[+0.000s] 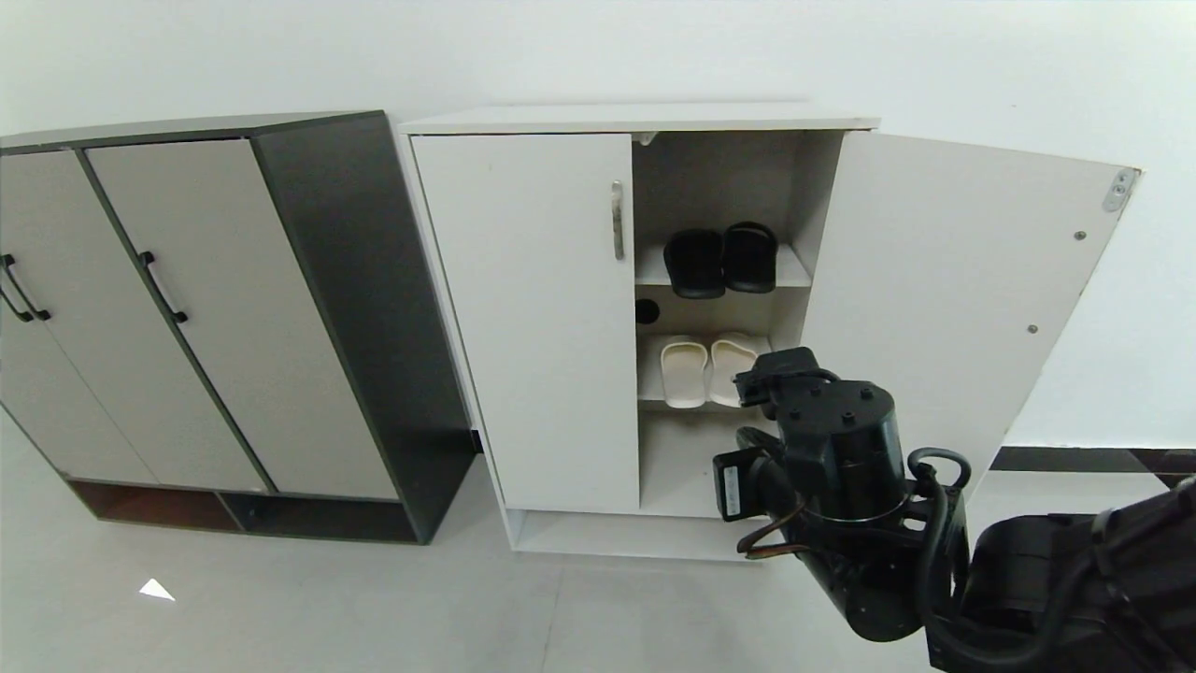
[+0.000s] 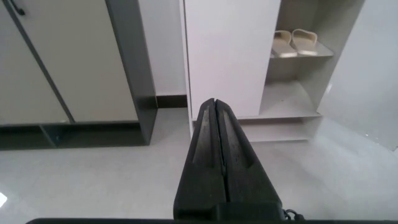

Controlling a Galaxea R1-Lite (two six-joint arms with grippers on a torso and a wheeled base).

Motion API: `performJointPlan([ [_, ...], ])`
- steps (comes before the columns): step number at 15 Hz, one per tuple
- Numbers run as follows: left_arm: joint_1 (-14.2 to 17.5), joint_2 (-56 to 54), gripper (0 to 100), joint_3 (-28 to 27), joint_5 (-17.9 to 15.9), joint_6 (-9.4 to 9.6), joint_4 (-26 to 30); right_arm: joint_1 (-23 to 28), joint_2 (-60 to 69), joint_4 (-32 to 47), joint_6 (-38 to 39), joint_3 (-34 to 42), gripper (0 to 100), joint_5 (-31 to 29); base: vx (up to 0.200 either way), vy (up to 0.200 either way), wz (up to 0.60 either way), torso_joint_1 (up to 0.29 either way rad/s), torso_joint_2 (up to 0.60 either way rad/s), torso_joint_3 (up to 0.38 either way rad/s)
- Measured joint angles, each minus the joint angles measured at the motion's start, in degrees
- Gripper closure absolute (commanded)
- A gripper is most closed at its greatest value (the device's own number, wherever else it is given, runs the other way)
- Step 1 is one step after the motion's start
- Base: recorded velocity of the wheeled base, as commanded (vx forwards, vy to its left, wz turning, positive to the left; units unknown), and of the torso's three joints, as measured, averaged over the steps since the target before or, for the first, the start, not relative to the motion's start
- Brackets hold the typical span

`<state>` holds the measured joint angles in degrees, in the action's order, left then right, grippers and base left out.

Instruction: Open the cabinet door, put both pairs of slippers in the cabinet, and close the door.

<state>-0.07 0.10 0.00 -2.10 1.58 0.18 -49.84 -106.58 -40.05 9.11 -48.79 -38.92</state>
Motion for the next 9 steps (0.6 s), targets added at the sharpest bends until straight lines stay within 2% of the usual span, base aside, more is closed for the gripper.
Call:
performJointPlan([
  [3, 0.0, 0.0, 100, 0.0, 0.1, -0.06, 0.0, 1.2, -3.5, -6.2, -0.5, 0.2, 100, 1.2, 0.0, 0.0, 0.0, 0.0, 0.0, 0.0],
  [9, 0.0, 0.0, 100, 0.0, 0.1, -0.28, 0.0, 2.4, -6.4, -7.4, -0.8, 0.8, 100, 1.3, 0.0, 0.0, 0.0, 0.0, 0.0, 0.0],
])
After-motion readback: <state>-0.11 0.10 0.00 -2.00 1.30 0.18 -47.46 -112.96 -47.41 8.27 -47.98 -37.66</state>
